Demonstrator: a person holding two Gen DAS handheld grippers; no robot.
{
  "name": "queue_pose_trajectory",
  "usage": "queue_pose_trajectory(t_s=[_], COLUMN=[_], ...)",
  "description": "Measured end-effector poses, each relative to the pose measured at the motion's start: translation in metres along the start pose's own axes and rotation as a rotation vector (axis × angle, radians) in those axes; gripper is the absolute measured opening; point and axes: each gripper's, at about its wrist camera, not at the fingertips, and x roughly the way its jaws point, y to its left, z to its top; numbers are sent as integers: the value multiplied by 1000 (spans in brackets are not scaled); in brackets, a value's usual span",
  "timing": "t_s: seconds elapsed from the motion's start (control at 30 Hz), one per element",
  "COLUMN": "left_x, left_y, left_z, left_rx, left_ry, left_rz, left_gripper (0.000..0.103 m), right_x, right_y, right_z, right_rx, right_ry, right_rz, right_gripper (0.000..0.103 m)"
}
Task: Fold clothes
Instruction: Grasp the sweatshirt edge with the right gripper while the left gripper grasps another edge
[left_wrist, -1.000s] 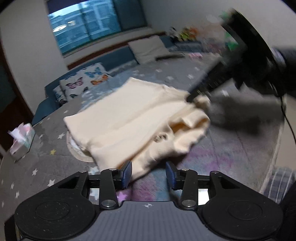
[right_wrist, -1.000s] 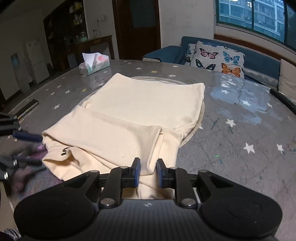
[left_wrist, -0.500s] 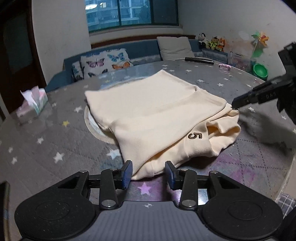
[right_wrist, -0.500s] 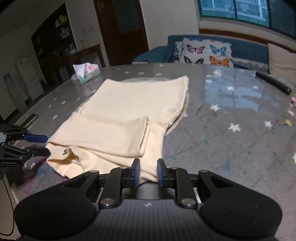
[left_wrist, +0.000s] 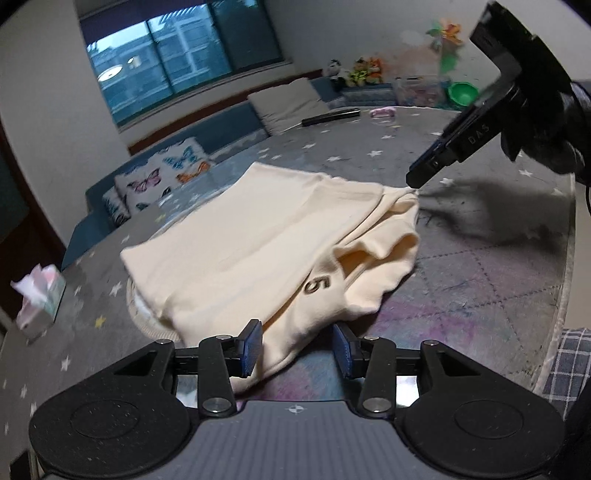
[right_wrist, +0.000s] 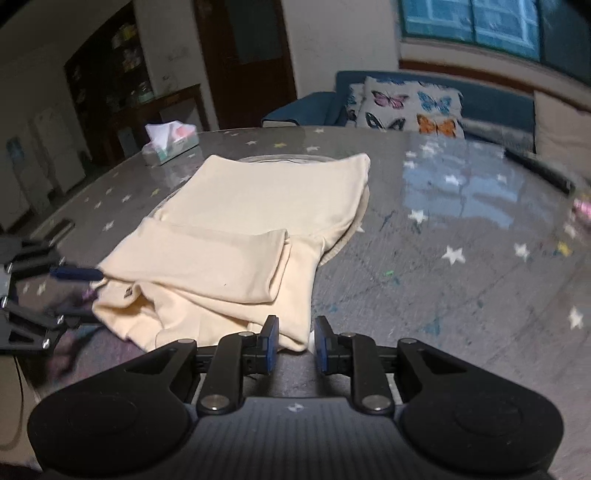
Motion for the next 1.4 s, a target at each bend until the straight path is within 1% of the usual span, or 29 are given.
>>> queue_pose_trajectory(t_s=[0.03,0.1,0.13,0.17,0.23,0.3,0.4,0.47,0.57,0.67,0.7,0.73,0.77,0.8,0.83,0.93,1.03,1.07,1.13,1.27,1.4], left_x=[1,4,4,5,5,5,8,12,18,25,26,27,28,28,27,21,13,10,5,1,8], left_y=[-1,-1,0,2,7,19,36,46,56,64,66,67,68,69,68,63,53,50,43,31,25], left_z=[0,2,3,4,7,15,26,33,41,44,43,41,40,38,36,29,20,17,13,5,-2], left_rx=[8,6,-2,-9,-32,-74,-125,-152,-166,-169,-174,-181,-188,-193,-198,-200,-185,-176,-157,-107,-31], left_ry=[-7,-14,-17,-19,-27,-36,-41,-44,-46,-38,-34,-31,-27,-25,-24,-26,-31,-33,-34,-25,-2], left_rz=[-2,-9,-11,-14,-25,-36,-38,-50,-58,-68,-71,-74,-77,-81,-85,-83,-74,-69,-60,-39,16], left_gripper=[45,33,22,17,11,10,9,8,8,8,8,8,8,8,11,13,21,27,34,38,38], right_x=[-3,-6,-8,-9,-11,-12,-6,1,16,31,34,36,38,40,43,41,37,36,34,32,30], right_y=[3,13,20,27,39,52,70,80,89,86,81,77,72,68,64,52,43,42,38,34,35], right_z=[0,-2,-3,-5,-7,-10,-11,-11,-7,1,4,7,10,13,16,25,35,38,43,51,54], right_rx=[-24,-98,-142,-189,-272,-371,-501,-574,-640,-632,-609,-586,-563,-540,-516,-442,-367,-349,-319,-277,-269], right_ry=[-1,1,2,3,-3,-16,-43,-64,-85,-70,-60,-50,-40,-29,-19,-5,-1,-2,-3,-8,-16], right_rz=[-1,4,8,12,27,46,55,55,52,64,75,86,97,108,119,139,161,167,177,186,180], right_gripper=[36,37,38,40,54,56,66,66,66,59,50,39,33,26,19,9,7,7,7,6,6])
